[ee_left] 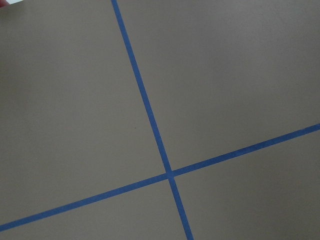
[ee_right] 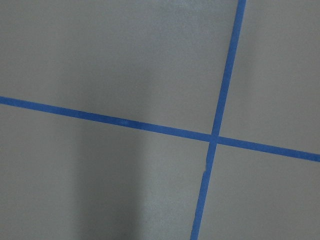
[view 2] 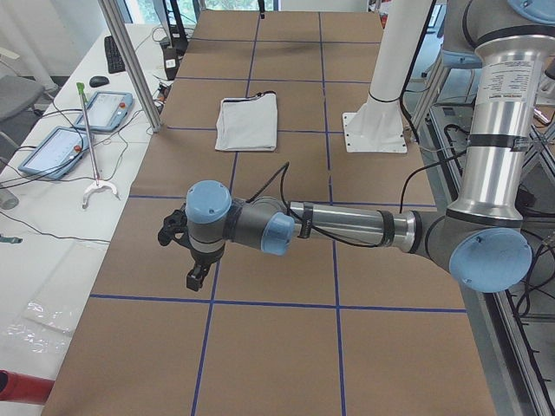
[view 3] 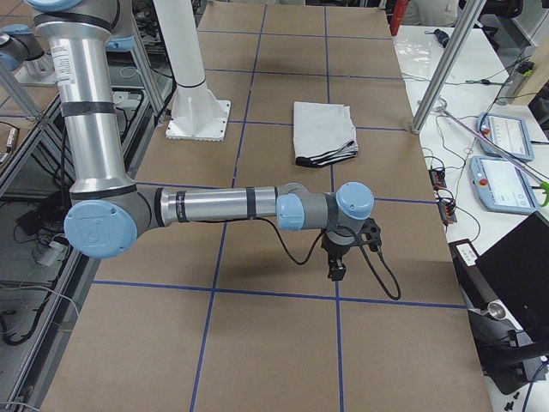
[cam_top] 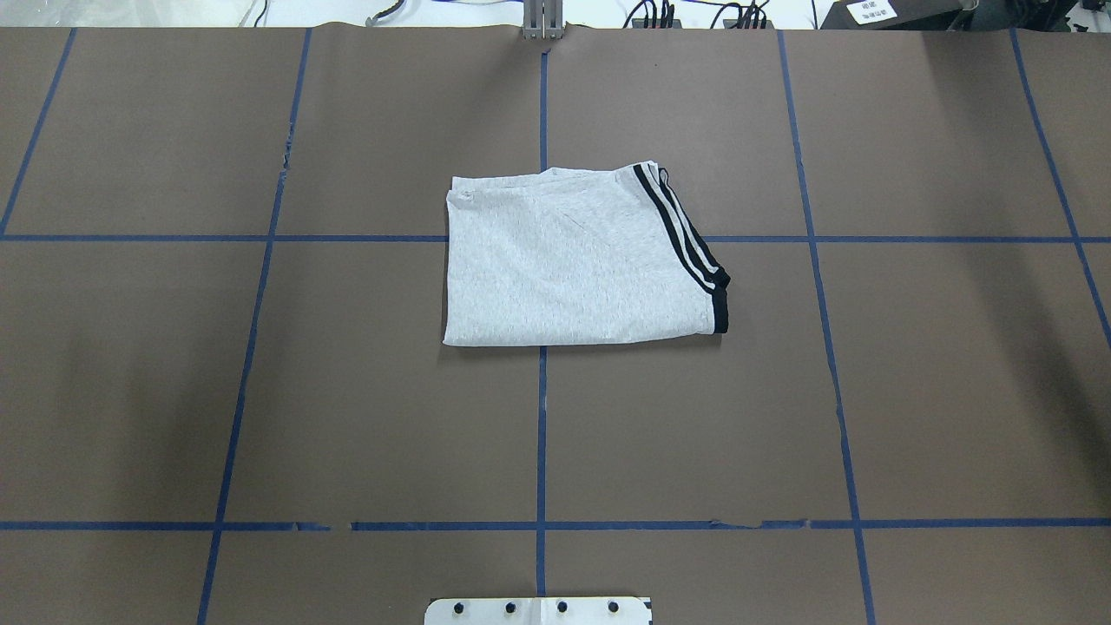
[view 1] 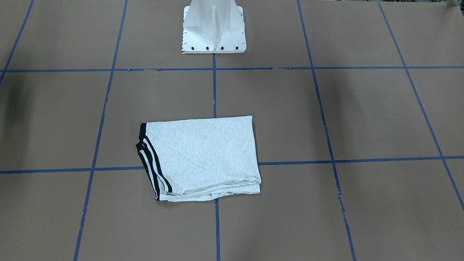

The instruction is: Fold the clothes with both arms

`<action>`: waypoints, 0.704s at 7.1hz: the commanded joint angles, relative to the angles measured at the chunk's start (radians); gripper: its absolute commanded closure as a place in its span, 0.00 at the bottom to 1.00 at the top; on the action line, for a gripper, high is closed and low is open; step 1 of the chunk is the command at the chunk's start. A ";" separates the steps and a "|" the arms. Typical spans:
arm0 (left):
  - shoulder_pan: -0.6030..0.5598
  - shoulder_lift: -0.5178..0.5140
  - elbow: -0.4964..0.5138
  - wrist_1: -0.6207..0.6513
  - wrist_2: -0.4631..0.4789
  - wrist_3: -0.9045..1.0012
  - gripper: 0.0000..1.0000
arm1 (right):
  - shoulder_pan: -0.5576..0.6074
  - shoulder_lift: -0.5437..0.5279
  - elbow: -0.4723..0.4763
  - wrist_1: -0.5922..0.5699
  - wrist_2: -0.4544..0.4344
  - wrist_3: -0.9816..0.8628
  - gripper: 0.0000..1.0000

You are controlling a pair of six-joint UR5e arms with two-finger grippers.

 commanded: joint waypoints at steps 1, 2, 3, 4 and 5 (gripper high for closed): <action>0.001 -0.002 -0.006 -0.001 0.003 -0.001 0.00 | 0.000 -0.012 0.005 0.001 -0.001 -0.001 0.00; 0.001 -0.009 -0.008 -0.001 0.003 -0.001 0.00 | 0.000 -0.010 0.007 0.001 -0.001 -0.003 0.00; 0.001 -0.012 -0.014 -0.001 0.005 -0.001 0.00 | 0.000 -0.012 0.007 0.001 -0.001 -0.003 0.00; 0.002 -0.013 -0.017 -0.001 0.005 -0.001 0.00 | 0.000 -0.012 0.004 0.001 -0.001 -0.003 0.00; 0.002 -0.013 -0.013 -0.001 0.005 -0.001 0.00 | 0.000 -0.012 0.002 0.001 -0.001 -0.001 0.00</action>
